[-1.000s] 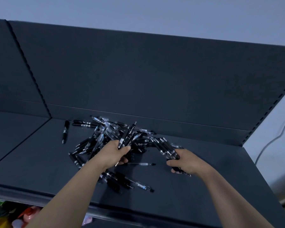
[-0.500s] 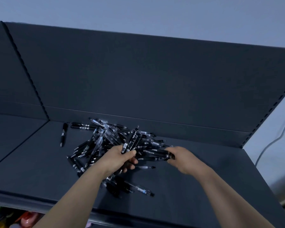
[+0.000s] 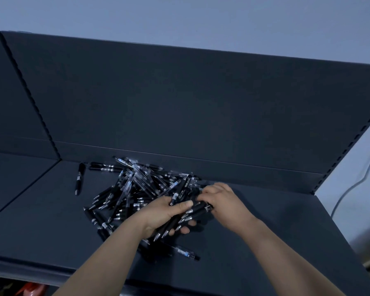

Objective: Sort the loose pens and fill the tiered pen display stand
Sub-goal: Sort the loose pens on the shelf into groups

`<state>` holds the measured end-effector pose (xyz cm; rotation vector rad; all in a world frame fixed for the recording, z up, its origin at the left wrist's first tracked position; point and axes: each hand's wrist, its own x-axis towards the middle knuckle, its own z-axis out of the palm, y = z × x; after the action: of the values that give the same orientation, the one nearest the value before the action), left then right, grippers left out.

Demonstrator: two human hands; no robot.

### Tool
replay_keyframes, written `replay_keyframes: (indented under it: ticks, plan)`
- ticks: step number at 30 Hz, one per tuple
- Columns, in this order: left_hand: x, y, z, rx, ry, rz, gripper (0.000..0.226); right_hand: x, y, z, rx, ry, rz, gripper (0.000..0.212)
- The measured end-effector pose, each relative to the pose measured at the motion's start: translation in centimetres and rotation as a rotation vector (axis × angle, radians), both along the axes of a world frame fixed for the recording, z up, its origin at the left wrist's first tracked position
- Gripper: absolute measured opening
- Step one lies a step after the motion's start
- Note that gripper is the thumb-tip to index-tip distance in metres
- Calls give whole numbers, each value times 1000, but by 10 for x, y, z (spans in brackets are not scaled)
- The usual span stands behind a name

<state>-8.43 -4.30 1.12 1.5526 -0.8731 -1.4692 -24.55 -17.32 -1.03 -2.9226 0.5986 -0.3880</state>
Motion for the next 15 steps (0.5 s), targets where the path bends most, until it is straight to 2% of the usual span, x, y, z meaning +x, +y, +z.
replay_keyframes:
  ticks: [4,7,10,15]
  plan:
    - [-6,1,-2,2,61,34,37,0,-3,-12,-184,-100,10,38]
    - [-9,1,-2,2,74,20,32,1,-4,-15,-245,-100,11,44]
    - [-11,-2,-3,-16,47,-2,23,3,-1,-14,-326,-75,-42,39]
    - [-13,-7,-9,-38,67,17,17,6,-3,-26,-204,-143,-184,35]
